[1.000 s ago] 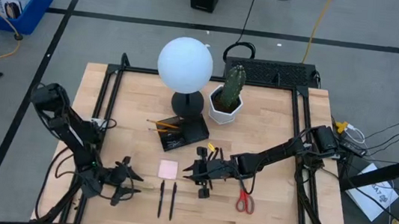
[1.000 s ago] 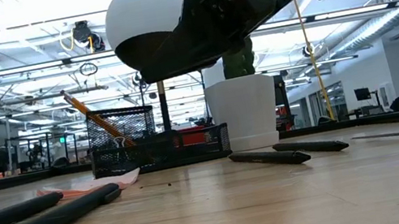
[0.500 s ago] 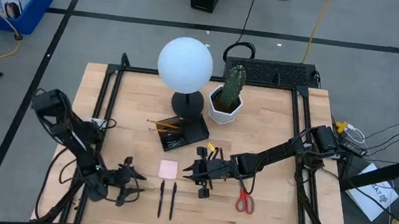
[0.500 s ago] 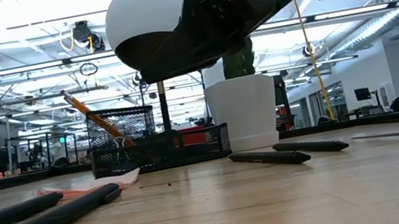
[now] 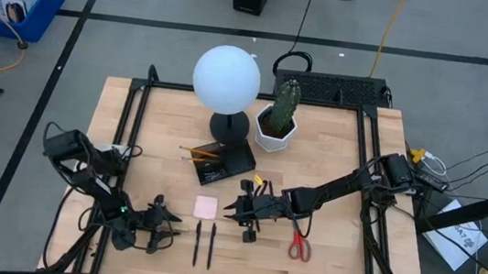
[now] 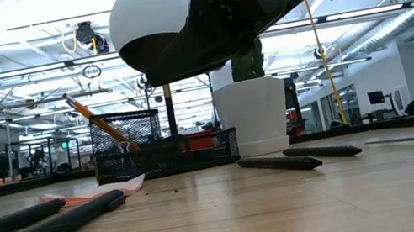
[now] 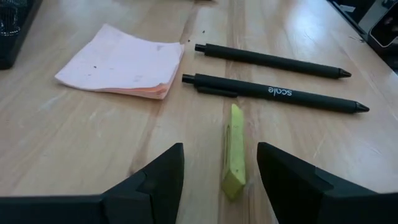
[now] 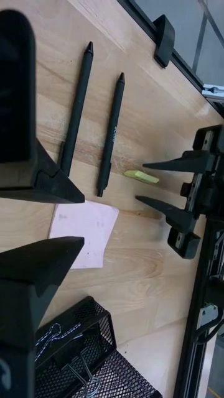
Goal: Pick and place office supplies into organizer
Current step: Put the yellow eraser into the desk organizer
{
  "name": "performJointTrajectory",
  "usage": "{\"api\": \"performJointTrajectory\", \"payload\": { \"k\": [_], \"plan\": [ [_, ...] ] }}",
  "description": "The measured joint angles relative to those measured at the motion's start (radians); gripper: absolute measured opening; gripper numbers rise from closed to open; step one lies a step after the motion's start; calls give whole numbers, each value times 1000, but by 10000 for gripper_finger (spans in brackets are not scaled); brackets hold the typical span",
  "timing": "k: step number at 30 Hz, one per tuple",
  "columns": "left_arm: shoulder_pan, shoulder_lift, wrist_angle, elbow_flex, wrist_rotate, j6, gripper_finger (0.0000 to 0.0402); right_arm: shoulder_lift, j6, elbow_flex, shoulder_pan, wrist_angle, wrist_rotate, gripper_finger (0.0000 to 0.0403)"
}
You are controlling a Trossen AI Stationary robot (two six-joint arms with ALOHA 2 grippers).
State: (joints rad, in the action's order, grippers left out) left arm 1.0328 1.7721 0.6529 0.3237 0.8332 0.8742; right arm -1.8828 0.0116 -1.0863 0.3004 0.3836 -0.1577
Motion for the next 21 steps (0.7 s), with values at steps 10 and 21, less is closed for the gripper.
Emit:
{"api": "performJointTrajectory", "payload": {
  "k": [10,21],
  "plan": [
    [-14,0,-5,0,-19,3,114,0,0,0,0,0,0,89],
    [-13,0,-2,0,-33,0,18,0,1,0,0,0,0,89]
  ]
}}
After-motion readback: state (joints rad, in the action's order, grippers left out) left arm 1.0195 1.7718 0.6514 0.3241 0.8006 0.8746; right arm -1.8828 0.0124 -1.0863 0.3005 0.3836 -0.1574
